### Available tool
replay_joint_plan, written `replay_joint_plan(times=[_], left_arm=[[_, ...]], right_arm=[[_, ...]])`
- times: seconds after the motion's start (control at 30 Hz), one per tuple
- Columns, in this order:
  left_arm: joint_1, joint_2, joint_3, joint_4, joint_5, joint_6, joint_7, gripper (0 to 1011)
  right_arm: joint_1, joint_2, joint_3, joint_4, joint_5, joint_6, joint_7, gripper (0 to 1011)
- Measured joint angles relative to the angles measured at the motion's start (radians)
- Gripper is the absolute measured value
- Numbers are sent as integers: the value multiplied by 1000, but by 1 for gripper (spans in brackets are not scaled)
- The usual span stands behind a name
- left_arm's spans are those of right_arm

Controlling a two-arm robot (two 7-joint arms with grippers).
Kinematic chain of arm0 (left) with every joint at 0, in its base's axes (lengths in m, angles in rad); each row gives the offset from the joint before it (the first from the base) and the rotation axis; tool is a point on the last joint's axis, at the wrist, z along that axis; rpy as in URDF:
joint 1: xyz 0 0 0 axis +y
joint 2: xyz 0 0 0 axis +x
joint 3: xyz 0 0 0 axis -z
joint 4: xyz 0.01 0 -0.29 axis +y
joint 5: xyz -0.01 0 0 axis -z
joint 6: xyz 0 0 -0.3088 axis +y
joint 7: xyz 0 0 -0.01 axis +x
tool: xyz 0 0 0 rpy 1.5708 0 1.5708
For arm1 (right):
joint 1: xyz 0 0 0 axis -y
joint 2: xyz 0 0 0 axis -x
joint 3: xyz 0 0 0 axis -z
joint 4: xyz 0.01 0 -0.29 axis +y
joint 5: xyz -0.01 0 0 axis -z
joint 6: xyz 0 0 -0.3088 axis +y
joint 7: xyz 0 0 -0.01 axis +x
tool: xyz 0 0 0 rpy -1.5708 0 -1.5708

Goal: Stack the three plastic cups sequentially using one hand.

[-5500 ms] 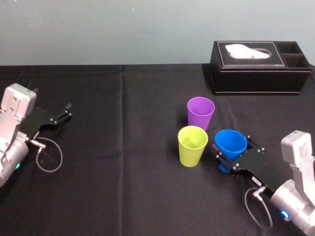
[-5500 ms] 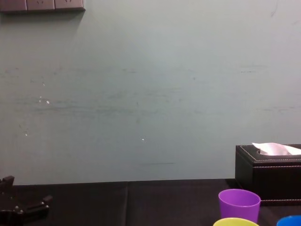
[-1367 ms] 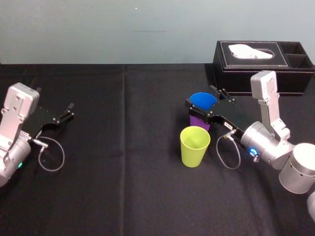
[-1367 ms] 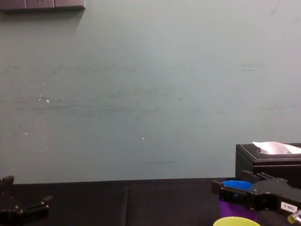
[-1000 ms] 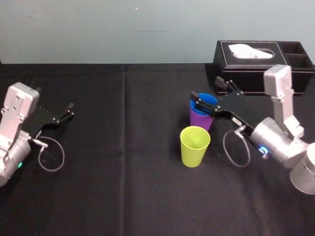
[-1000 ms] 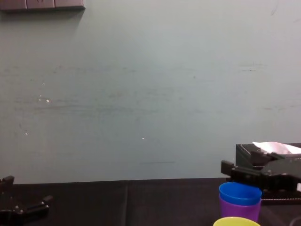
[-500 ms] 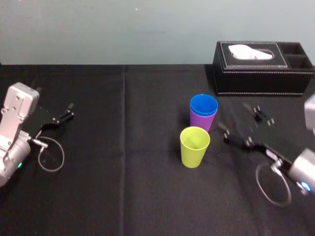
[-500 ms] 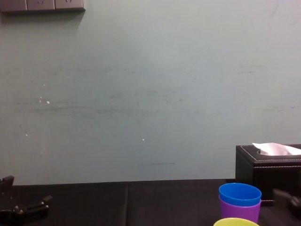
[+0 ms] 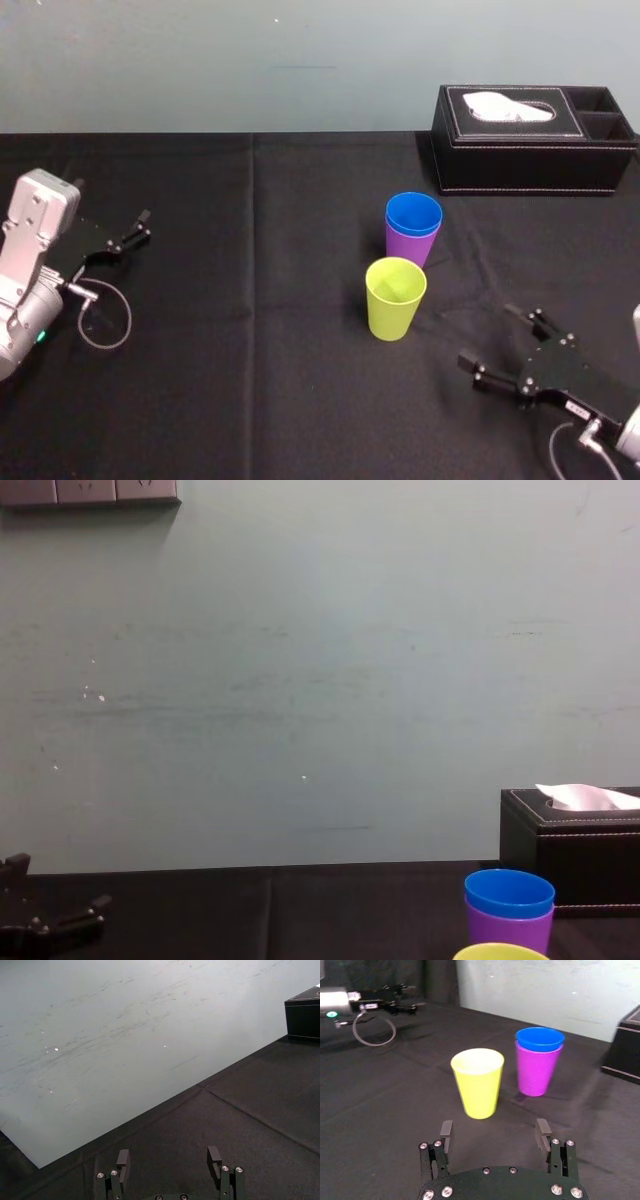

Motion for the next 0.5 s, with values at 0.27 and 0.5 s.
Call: replay_joint_plan(times=[0.27,0.5], left_arm=[[0,0,0,0,0,0,0,1011],[0,0,0,0,0,0,0,1011]], right_arm=[[53,-31,-63,38,-27,-15,24,1000],[119,-70,-110,84,-47,-15,24,1002]])
